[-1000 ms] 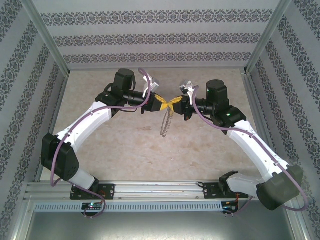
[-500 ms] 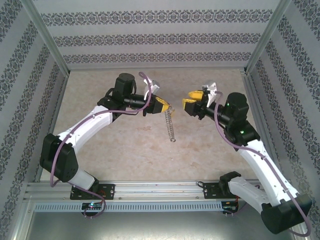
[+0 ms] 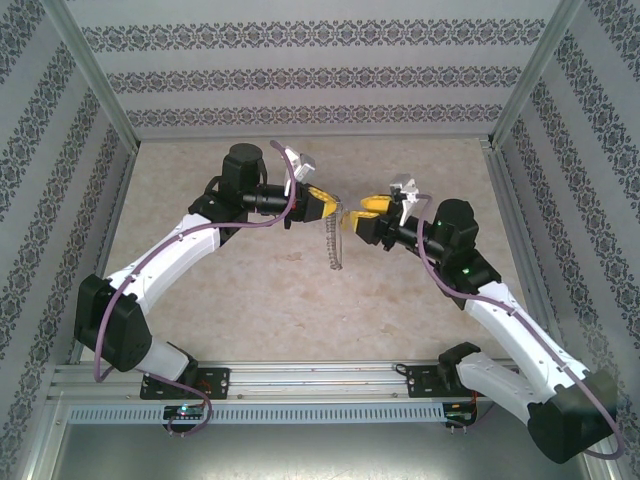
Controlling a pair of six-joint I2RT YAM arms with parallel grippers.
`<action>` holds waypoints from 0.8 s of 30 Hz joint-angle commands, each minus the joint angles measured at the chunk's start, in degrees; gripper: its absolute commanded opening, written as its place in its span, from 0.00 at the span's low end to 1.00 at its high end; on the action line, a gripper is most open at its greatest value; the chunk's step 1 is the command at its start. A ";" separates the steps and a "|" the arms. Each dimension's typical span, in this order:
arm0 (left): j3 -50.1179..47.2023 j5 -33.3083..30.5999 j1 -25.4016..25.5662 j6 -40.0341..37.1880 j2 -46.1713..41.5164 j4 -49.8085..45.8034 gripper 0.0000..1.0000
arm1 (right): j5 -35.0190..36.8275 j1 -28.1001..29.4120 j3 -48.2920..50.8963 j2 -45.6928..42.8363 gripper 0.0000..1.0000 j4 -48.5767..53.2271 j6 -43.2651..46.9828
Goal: Put the keys on the keyring
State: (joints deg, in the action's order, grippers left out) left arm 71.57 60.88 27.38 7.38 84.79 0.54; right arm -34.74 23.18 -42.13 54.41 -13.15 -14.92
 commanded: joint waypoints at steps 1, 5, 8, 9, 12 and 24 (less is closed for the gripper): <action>-0.42 0.09 0.46 0.61 -2.13 3.51 0.00 | -2.15 0.87 -1.44 0.85 0.49 -3.02 -0.13; -0.29 0.11 0.38 0.56 -2.11 3.51 0.00 | -2.35 1.60 -2.05 1.70 0.47 -3.01 0.06; -0.29 0.11 0.36 0.62 -2.17 3.51 0.00 | -2.44 2.01 -2.51 2.36 0.46 -3.06 0.13; -0.28 0.20 0.40 0.58 -2.16 3.51 0.00 | -2.44 2.06 -2.63 2.64 0.44 -3.11 0.15; -0.27 0.20 0.42 0.62 -2.12 3.60 0.00 | -2.91 2.36 -3.43 3.61 0.34 -3.27 0.23; -0.89 -1.52 0.41 1.84 -2.87 5.32 0.00 | -4.28 3.80 -3.70 4.87 0.00 -1.85 1.67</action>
State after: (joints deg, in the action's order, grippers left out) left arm 71.22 59.81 27.38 8.05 84.18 1.04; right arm -37.12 25.96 -44.91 59.33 -13.98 -14.44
